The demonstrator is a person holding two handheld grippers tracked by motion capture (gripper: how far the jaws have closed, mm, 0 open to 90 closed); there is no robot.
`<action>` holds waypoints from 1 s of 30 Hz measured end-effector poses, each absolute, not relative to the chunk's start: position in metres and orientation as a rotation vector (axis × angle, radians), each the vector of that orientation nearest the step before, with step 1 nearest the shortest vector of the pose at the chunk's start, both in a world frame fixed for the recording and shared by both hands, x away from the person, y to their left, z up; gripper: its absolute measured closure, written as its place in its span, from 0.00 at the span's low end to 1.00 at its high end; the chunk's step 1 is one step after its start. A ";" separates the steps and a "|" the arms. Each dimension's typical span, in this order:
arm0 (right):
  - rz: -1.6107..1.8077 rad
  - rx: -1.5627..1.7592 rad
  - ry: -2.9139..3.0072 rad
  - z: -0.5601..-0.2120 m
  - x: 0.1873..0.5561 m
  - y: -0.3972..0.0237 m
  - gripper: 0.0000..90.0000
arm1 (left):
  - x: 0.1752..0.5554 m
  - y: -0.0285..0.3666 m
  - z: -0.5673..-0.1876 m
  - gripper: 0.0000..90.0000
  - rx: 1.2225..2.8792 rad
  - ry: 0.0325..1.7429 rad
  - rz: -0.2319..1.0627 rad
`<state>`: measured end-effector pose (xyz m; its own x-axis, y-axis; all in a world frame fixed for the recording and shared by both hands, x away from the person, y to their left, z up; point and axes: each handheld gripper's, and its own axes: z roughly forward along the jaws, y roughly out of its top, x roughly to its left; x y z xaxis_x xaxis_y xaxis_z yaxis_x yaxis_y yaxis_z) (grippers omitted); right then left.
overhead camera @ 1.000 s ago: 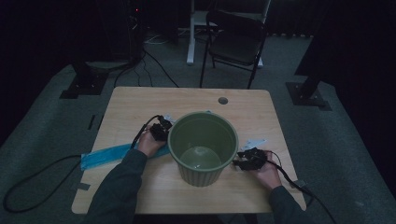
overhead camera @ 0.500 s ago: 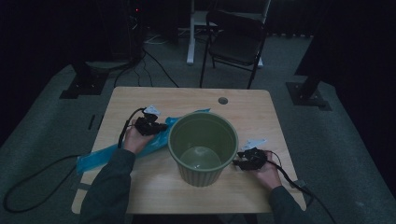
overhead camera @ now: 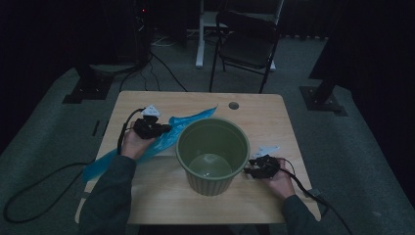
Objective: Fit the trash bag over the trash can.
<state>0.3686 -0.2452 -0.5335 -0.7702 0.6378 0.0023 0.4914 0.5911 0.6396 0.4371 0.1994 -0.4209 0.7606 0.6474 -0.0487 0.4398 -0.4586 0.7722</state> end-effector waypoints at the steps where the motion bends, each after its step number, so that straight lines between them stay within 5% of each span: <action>1: 0.939 0.935 2.593 -0.533 0.369 -0.245 0.59 | 0.436 0.201 -0.419 0.99 2.117 0.808 0.318; 30: 0.942 0.935 2.591 -0.534 0.369 -0.245 0.59 | 0.401 0.217 -0.370 0.99 2.029 0.643 0.312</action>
